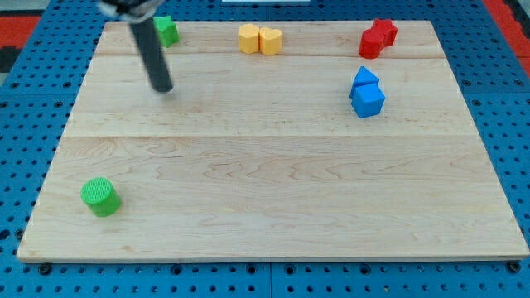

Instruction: Move the green star above green circle

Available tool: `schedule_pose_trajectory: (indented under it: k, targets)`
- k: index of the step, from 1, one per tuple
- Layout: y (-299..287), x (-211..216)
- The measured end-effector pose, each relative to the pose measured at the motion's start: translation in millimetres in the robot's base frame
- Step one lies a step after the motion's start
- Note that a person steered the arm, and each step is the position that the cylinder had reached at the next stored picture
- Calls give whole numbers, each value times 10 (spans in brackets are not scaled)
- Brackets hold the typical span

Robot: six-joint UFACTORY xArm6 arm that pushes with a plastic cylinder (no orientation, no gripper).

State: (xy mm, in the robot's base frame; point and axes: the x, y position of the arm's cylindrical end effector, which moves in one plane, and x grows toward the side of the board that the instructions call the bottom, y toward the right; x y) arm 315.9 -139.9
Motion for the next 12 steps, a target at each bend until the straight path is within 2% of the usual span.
schedule_pose_trajectory:
  k: [1,2,3,4,6,8,9,11,12]
  targets:
    - [419,-754]
    - [124,-1235]
    - [-561,-1242]
    - [-715,-952]
    - [-674,233]
    - [-339,1411]
    - [-358,1066]
    - [-578,1380]
    - [-858,1000]
